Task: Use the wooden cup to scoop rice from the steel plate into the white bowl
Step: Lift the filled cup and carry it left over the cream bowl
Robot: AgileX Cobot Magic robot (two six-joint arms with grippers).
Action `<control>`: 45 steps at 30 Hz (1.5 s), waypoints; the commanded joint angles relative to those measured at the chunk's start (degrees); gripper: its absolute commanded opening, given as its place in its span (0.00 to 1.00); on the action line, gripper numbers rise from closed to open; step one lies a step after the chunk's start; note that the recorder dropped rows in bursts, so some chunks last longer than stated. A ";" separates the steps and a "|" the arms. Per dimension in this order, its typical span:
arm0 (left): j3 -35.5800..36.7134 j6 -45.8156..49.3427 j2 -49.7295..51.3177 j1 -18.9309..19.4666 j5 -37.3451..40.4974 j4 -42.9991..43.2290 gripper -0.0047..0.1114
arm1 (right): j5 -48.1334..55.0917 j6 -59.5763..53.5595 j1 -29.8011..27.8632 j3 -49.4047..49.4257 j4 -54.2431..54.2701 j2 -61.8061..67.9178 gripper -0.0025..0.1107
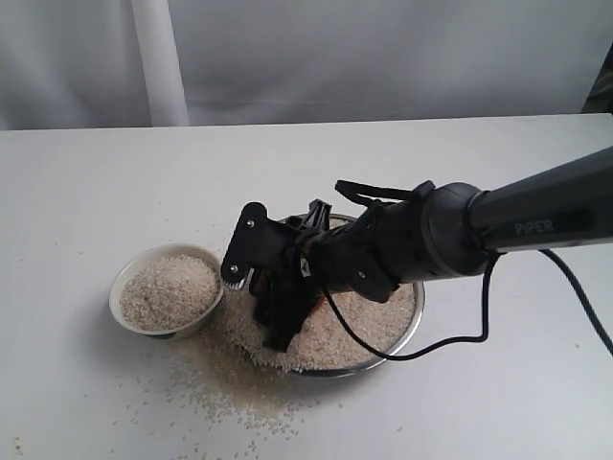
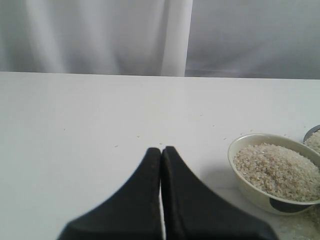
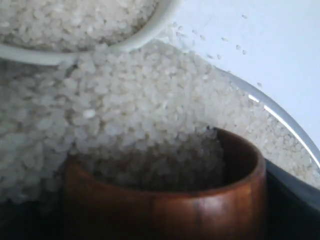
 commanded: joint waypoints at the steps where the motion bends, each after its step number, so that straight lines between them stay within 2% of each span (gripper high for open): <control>1: -0.43 -0.14 -0.09 -0.21 -0.41 -0.26 0.04 | -4.13 0.44 -0.09 0.40 1.95 -0.19 0.02; 11: -0.43 -0.14 -0.09 -0.21 -0.41 -0.26 0.04 | -7.05 0.67 -1.24 3.00 2.56 -0.71 0.02; 18: -0.43 -0.14 -0.09 -0.21 -0.41 -0.26 0.04 | -26.45 4.74 -2.57 11.74 2.84 -4.30 0.02; 27: -0.43 -0.14 -0.09 -0.21 -0.41 -0.26 0.04 | -50.84 13.21 -2.57 17.09 2.38 -4.58 0.02; 45: -0.43 -0.14 -0.09 -0.21 -0.41 -0.26 0.04 | -53.80 13.10 -2.47 17.75 -0.51 -4.58 0.02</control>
